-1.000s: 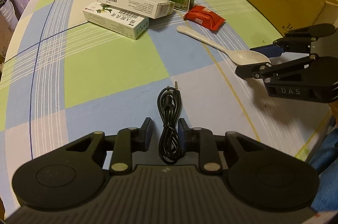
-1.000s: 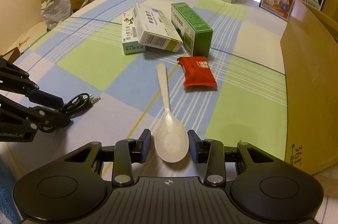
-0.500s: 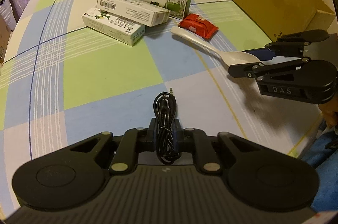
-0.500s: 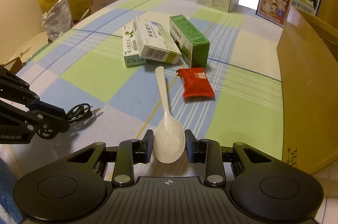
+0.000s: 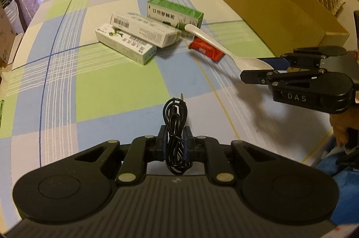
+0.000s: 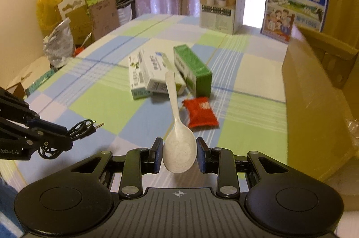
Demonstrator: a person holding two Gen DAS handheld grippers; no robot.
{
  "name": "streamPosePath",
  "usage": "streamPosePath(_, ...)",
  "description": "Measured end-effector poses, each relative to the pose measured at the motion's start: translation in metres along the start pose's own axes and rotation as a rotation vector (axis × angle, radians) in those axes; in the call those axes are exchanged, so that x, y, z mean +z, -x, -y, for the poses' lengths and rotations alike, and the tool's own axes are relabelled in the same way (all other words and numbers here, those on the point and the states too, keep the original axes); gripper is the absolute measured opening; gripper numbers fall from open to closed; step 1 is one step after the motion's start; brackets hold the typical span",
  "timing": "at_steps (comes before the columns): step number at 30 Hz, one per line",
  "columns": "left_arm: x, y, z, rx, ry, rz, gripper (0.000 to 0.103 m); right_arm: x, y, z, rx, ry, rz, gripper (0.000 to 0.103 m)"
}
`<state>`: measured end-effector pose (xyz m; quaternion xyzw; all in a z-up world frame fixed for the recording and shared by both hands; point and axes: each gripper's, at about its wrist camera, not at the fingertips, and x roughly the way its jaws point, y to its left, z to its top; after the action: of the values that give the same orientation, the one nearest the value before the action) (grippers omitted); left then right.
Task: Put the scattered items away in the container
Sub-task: 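Carry the spoon with the right tool while the left tool carries the cable over the cardboard box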
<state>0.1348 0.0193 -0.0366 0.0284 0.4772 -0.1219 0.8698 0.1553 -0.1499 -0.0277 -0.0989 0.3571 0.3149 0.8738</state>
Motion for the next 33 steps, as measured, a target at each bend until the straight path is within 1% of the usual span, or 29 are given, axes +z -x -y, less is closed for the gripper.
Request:
streamPosePath(8,0.014,0.025,0.012,-0.007,0.003,0.060,0.010,0.015,0.038,0.004,-0.042,-0.019,0.065,0.028)
streamPosePath(18,0.032,0.048,0.049,-0.046,-0.026,0.128,0.010,0.017,0.097,0.025,-0.123,-0.078,0.134,0.028)
streamPosePath(25,0.047,0.056,0.086,-0.099,-0.065,0.153,0.010,0.011,0.135,0.056,-0.195,-0.147,0.166,0.028)
streamPosePath(33,0.075,0.050,0.139,-0.175,-0.119,0.173,0.010,0.006,0.163,0.108,-0.275,-0.224,0.197,0.028)
